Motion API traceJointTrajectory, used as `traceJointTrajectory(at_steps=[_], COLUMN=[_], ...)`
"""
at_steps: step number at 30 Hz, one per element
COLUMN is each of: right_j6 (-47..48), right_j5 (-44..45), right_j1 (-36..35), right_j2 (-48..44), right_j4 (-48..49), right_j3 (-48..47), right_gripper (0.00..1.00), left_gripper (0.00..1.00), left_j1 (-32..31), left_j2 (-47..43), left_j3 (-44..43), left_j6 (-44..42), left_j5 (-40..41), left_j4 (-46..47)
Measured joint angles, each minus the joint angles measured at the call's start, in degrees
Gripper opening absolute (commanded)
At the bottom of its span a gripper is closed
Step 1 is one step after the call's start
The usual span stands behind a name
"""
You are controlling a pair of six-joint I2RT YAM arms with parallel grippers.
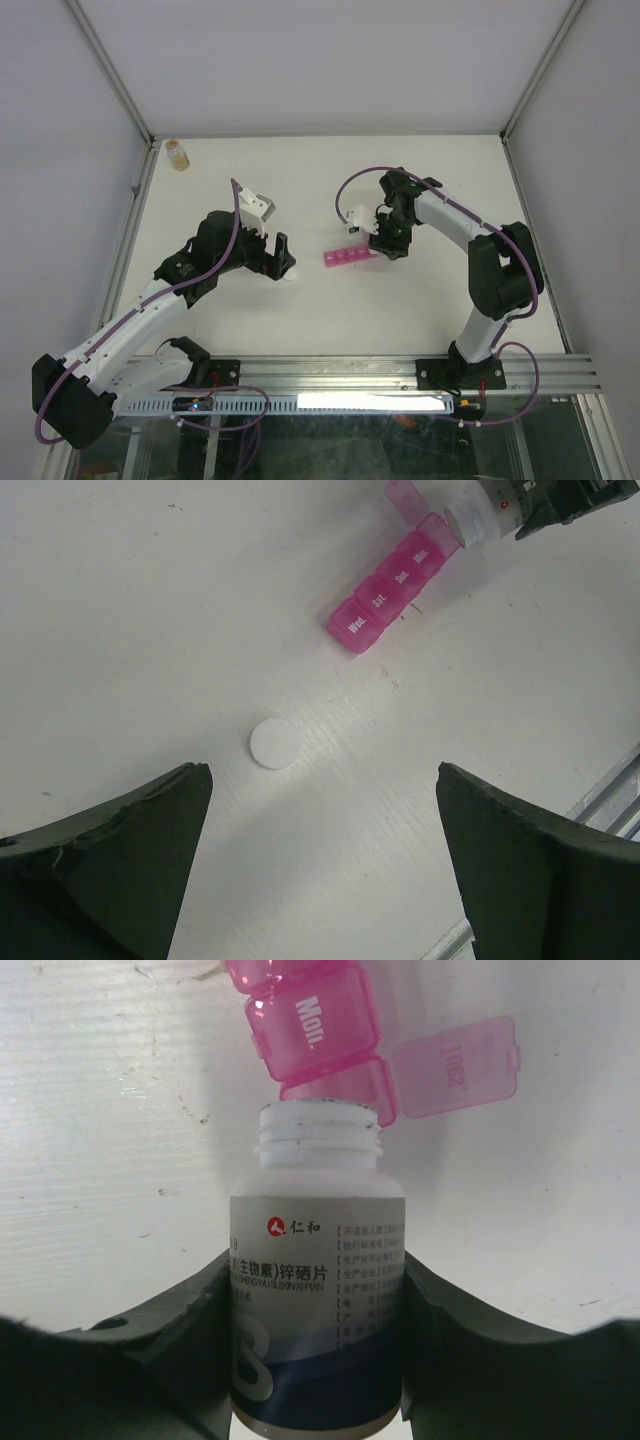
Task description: Sort the pills into containers
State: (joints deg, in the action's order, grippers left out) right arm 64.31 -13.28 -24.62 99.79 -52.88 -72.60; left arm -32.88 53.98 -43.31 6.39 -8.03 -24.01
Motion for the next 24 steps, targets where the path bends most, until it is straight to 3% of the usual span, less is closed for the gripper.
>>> traceJointTrajectory(at_steps=[24], right_j6=[-0.57], right_j5=[1.29], right_j1=[0.00], right_j2=[0.37], right_j4=[-0.15], right_j3=[-0.72], right_gripper=[0.00], left_gripper=[0.99], left_j1=[0.37], left_j2=[0.00], left_j3=[0.09], left_j6=[-0.04], left_j5=[-0.94], left_j4=[0.02])
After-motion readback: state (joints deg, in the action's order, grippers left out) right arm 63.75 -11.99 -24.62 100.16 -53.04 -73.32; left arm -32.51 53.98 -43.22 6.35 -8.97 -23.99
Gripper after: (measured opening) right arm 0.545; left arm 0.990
